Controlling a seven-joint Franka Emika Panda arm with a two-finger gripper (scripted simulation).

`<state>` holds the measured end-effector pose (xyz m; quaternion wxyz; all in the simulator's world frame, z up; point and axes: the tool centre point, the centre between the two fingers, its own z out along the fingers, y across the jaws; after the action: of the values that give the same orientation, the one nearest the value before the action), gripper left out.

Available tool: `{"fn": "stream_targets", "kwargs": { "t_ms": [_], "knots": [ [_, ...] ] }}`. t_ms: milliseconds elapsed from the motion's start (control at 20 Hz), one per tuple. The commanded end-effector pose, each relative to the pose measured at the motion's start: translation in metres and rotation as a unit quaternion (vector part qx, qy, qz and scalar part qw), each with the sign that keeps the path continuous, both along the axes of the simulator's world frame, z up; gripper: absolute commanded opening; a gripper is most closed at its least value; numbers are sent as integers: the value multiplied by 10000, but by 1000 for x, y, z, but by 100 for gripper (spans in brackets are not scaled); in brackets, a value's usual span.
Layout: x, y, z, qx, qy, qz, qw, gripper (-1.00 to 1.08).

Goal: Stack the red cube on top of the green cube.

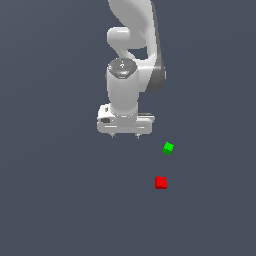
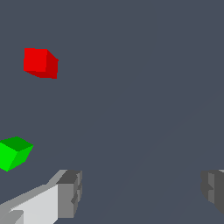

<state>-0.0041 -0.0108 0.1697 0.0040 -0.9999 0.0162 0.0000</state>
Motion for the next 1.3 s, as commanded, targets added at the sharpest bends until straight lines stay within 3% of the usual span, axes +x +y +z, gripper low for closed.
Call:
{"fn": "stream_targets", "kwargs": {
  "t_ms": [0, 500, 1250],
  "knots": [
    [0, 0, 0, 0, 0, 0, 10000, 100],
    [17, 21, -13, -3, 0, -49, 10000, 100],
    [83, 95, -61, -23, 1, -229, 9997, 100]
  ]
}}
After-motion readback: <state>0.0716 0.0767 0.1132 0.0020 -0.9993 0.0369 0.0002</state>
